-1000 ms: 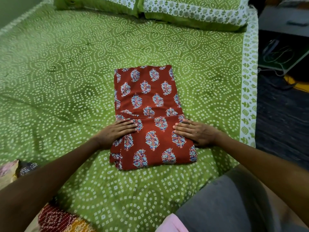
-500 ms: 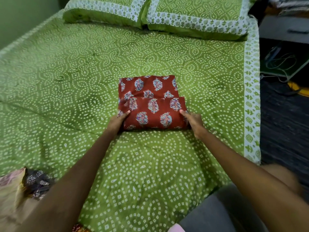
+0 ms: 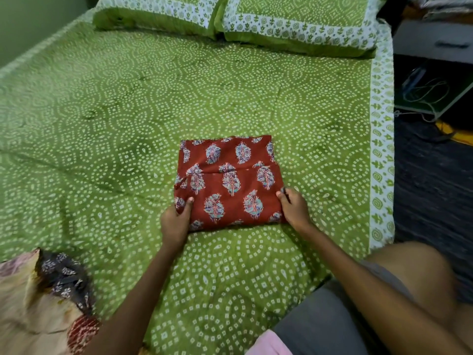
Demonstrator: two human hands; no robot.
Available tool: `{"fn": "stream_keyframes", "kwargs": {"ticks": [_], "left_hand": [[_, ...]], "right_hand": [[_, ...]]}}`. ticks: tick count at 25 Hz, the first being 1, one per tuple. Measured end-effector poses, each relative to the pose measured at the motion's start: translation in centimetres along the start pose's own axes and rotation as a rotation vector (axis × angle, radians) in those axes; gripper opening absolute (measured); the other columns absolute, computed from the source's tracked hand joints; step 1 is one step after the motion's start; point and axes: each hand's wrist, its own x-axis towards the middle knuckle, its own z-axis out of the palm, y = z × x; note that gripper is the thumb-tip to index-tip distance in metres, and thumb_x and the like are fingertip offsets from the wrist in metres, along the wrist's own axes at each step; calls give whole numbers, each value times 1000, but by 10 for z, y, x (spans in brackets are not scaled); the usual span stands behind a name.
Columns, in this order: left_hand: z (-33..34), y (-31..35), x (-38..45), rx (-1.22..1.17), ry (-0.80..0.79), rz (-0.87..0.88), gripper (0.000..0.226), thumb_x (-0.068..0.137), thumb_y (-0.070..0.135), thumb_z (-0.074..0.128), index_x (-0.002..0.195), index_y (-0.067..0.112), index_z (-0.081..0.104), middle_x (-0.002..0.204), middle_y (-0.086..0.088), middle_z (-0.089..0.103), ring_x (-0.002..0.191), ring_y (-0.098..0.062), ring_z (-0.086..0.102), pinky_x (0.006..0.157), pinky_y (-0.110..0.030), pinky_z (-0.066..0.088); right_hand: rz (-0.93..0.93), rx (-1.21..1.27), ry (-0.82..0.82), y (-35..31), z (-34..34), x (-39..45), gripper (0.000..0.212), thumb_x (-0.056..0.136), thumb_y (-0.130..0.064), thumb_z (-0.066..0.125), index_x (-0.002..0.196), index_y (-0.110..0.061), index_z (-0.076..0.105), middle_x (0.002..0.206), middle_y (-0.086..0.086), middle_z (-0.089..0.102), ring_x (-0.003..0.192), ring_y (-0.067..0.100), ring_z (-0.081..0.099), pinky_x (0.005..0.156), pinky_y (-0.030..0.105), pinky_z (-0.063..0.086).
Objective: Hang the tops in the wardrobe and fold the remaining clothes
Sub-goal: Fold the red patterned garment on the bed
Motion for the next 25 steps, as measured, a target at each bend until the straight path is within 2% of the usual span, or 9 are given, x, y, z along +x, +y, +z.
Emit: {"fn": "stream_keyframes", "kwargs": {"ticks": [3,7,9,12,15,18,21,23,25], "left_hand": [[-3,4,-1,-111,10,-115,39,90,37,59,110,4,67,100,-4,67,91,-18,63,83,-30,49],[-5,5,-7,-171,-101,-86,40,86,35,64,114,6,66,104,-6,68,95,-18,64,90,-33,50],[-4,-2,-7,-88,-107,-71,34,87,35,63,107,8,68,100,-9,69,91,-22,65,87,-36,52],[-2,4,-8,-68,7,-32,30,90,36,59,88,7,67,89,-15,69,83,-27,65,78,-43,53],[-3,-9,-20,-79,24,-2,34,90,34,60,94,1,67,94,-15,69,82,-22,64,80,-45,53],[-16,-5,-28,-343,-136,-306,36,87,41,61,106,11,65,102,-11,69,89,-22,66,91,-42,51],[-30,22,-4,-608,-344,-560,49,93,54,40,105,13,63,87,-6,73,81,-21,68,81,-37,50],[-31,34,14,-638,-405,-563,50,93,54,42,110,11,61,86,-7,74,76,-19,70,75,-36,52],[-23,38,20,-550,-386,-491,41,90,42,55,116,11,60,98,-11,72,80,-21,69,75,-36,54]], "right_hand": [[164,185,145,1,-6,-5,22,98,-25,47,106,-8,59,99,10,64,86,23,58,73,32,45],[301,415,257,12,-17,-23,30,96,-29,51,74,-12,61,90,21,66,86,33,63,80,43,50],[264,321,193,7,-14,-36,33,91,-33,59,79,-3,67,88,21,68,79,31,64,76,40,52],[109,185,134,-6,-11,-42,18,81,-19,72,90,-3,70,87,6,68,77,21,62,75,33,52],[122,281,115,2,-18,-43,5,83,-9,69,87,-7,69,88,8,68,82,22,63,84,42,54],[274,228,-65,6,-28,-36,9,87,-8,62,80,-5,67,100,19,69,90,28,63,85,38,50],[359,194,-86,-11,-28,-13,38,87,-30,61,110,0,65,115,15,64,102,29,60,93,38,46],[348,236,-47,-24,-21,-1,49,84,-41,64,113,-1,64,117,11,64,103,27,60,91,36,48],[310,207,-16,-35,-12,7,43,79,-40,70,105,-5,67,109,10,68,94,24,63,83,33,51]]}}
